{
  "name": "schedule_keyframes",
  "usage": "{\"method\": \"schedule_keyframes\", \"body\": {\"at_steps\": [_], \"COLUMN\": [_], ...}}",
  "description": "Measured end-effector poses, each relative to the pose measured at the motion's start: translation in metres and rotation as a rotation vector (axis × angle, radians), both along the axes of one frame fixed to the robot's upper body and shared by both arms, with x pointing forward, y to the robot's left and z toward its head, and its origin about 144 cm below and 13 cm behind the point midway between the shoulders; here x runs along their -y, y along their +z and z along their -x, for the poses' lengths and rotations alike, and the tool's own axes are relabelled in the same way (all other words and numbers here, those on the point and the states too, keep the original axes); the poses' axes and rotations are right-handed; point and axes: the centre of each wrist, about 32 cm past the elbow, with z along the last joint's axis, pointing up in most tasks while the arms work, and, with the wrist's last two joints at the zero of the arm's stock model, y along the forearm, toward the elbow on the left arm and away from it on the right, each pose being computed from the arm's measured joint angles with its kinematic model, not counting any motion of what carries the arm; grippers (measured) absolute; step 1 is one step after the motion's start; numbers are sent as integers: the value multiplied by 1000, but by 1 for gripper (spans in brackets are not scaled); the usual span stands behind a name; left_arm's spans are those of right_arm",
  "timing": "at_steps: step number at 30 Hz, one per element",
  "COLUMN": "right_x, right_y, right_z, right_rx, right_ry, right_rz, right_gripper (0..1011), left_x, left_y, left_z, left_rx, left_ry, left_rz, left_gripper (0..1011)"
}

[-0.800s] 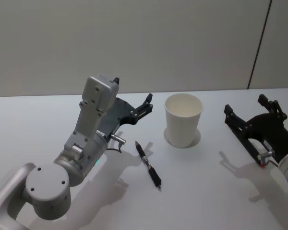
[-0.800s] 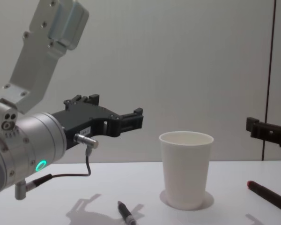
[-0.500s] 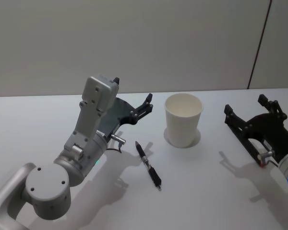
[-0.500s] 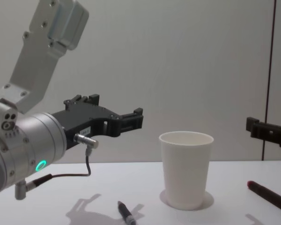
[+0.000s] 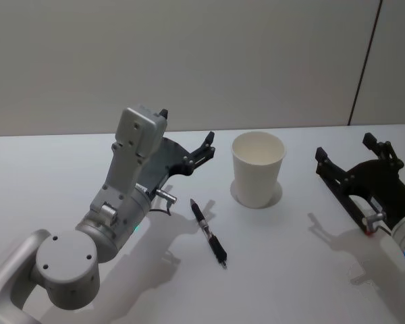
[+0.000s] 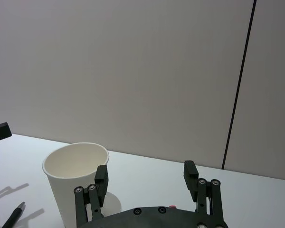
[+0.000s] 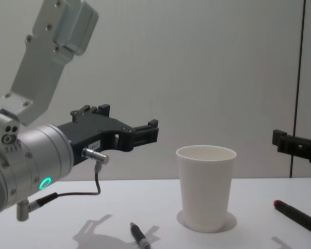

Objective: Place the pen into the pen holder.

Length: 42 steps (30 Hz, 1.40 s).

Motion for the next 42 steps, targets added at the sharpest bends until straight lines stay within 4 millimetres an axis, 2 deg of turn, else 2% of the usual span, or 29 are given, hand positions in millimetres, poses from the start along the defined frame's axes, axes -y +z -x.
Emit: {"method": "schedule_keyframes", "body": {"at_steps": [28,32,42], "right_x": [2,8,37], "right_y": [2,5,12], "right_z": [-2,-5,-19], "right_rx": [-2,-13,-55], "right_ry": [-2,-2,24], "right_rz": [4,16,70], "right_gripper": [1001,1001,1002], "left_x": [0,0,0], "left_y": [0,0,0], "left_z": [0,0,0], "left_rx": [0,0,0], "left_ry": [0,0,0], "left_rz": [0,0,0], "left_gripper": [1001,1001,1001]}}
